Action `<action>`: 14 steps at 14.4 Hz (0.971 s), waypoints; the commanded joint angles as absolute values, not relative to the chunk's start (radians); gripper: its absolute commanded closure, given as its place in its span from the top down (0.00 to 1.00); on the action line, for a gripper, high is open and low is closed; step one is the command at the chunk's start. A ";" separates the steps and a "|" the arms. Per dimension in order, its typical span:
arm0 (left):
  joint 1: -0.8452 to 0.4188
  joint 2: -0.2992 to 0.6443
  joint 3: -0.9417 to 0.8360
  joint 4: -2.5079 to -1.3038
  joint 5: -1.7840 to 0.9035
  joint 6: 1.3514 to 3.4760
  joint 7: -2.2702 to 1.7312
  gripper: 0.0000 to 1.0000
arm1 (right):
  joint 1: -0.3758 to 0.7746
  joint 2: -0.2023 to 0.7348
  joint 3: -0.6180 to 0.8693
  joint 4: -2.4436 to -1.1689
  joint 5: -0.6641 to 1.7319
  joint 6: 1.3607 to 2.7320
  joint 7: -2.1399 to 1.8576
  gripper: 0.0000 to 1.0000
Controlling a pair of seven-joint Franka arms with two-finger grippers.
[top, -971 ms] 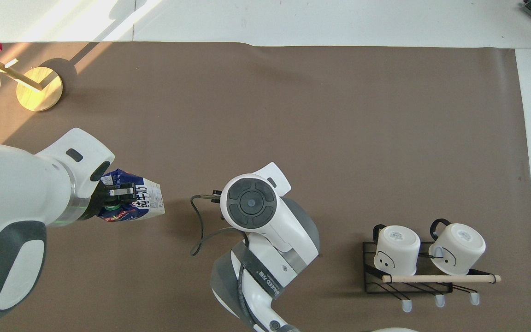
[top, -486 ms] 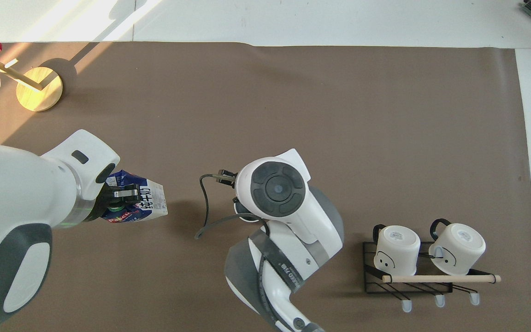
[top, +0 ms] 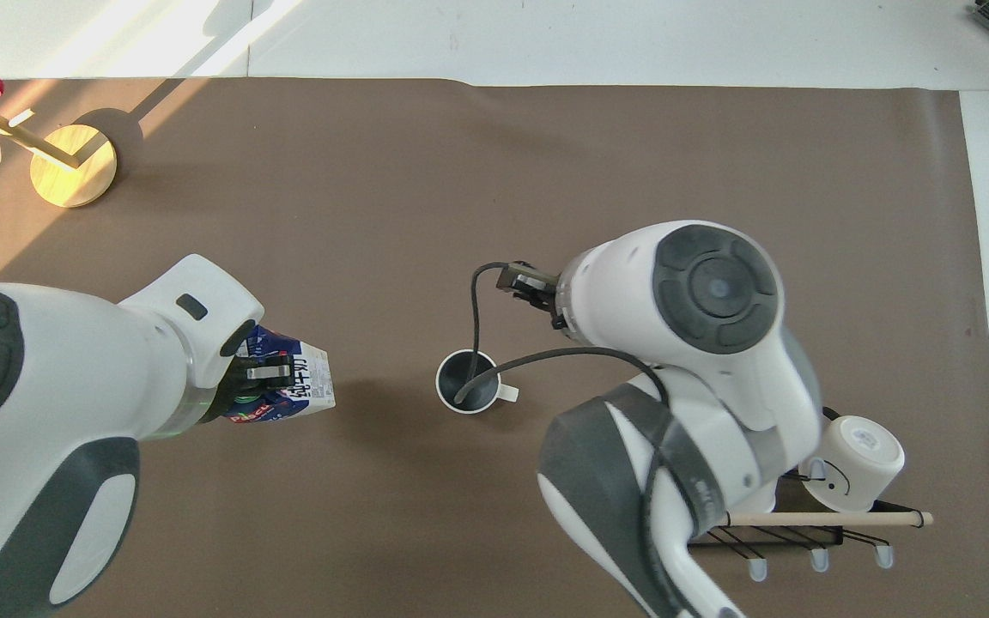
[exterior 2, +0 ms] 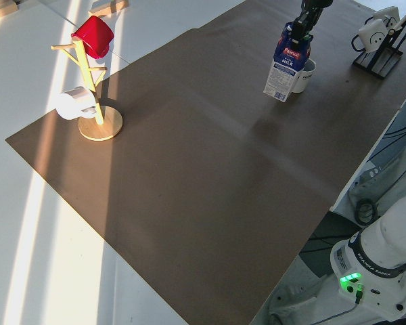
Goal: Place cup and milk on table
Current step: 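Set the mug down and open the right gripper while the left gripper lowers the carton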
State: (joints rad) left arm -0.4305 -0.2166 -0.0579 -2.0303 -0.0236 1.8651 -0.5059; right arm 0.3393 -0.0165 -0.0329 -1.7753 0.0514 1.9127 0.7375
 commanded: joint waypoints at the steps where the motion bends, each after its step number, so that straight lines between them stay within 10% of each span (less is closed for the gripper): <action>1: -0.471 -0.196 -0.043 -2.095 -0.012 1.978 -0.551 0.38 | 0.209 -0.092 -0.018 -1.804 0.061 1.840 0.577 1.00; 14: -0.546 -0.176 -0.043 -2.195 -0.012 2.112 -0.598 0.39 | 0.055 -0.012 -0.023 -1.440 -0.001 1.505 0.244 1.00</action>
